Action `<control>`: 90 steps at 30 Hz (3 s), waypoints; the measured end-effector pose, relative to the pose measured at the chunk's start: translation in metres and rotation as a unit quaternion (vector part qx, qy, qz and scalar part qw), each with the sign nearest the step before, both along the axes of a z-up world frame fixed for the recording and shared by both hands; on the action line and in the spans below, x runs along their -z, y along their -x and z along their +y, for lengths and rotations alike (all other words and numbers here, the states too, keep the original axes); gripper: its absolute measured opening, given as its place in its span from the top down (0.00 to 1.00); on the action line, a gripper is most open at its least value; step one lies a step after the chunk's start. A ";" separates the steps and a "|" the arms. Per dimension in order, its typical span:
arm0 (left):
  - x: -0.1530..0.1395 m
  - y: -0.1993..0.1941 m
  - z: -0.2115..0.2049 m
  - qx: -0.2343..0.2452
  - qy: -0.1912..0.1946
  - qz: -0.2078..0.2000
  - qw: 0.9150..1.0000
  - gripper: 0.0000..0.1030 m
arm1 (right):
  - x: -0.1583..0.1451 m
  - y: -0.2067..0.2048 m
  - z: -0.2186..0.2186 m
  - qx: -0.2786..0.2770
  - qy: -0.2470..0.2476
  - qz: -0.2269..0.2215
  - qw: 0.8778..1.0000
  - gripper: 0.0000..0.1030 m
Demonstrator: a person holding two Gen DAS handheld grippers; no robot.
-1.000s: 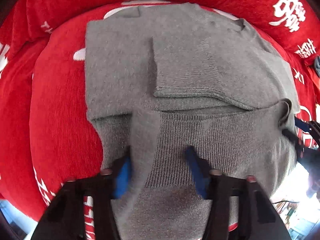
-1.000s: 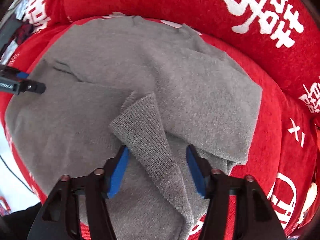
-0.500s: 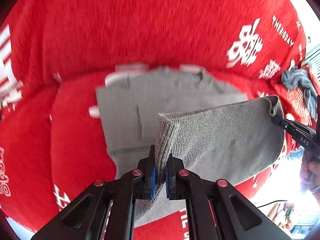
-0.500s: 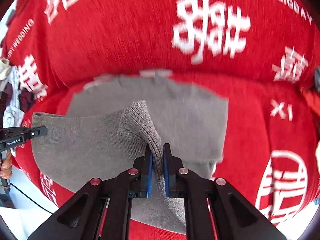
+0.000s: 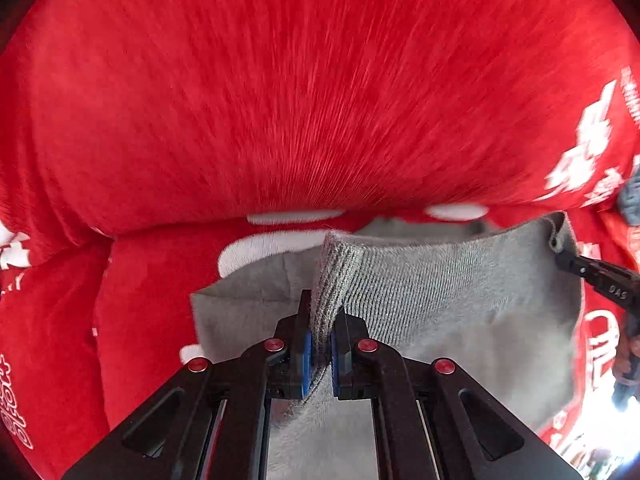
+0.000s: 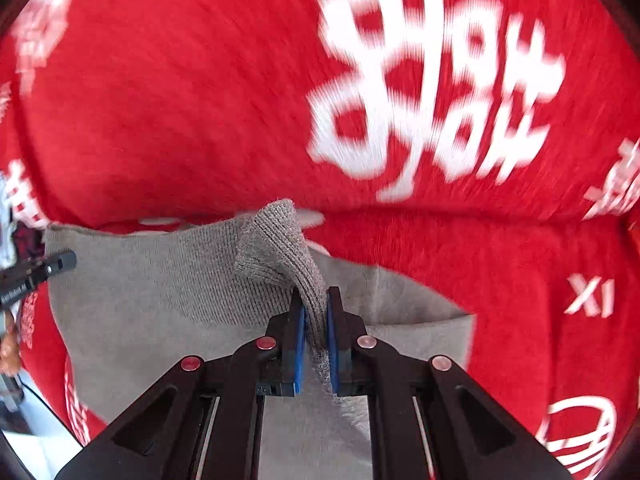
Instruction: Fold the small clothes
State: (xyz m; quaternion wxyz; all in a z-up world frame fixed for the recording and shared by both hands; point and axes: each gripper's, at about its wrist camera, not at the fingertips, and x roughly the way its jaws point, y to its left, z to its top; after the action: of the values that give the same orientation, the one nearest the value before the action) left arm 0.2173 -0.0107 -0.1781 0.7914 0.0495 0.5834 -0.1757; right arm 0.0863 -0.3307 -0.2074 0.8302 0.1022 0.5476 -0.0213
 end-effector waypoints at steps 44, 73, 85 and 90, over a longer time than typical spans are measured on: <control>0.017 0.115 0.090 -0.062 -0.027 0.078 0.995 0.32 | 0.002 0.115 -0.056 0.120 -0.104 0.057 0.986 0.93; 0.036 0.194 0.106 -0.120 0.064 0.184 0.973 0.32 | 0.021 0.236 -0.038 0.207 -0.222 0.103 0.947 0.51; 0.024 0.187 0.109 -0.180 0.083 0.140 0.970 0.80 | 0.028 0.231 -0.070 0.315 -0.299 0.060 0.899 0.92; 0.047 0.195 0.119 -0.187 0.055 0.154 0.969 0.80 | 0.026 0.236 -0.072 0.270 -0.243 0.080 0.928 0.93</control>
State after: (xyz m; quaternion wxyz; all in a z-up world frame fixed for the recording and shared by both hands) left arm 0.0227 0.1087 -0.2250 0.7122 -0.1315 0.6867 -0.0619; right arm -0.1495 -0.4029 -0.2333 0.6965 0.4426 0.5522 -0.1186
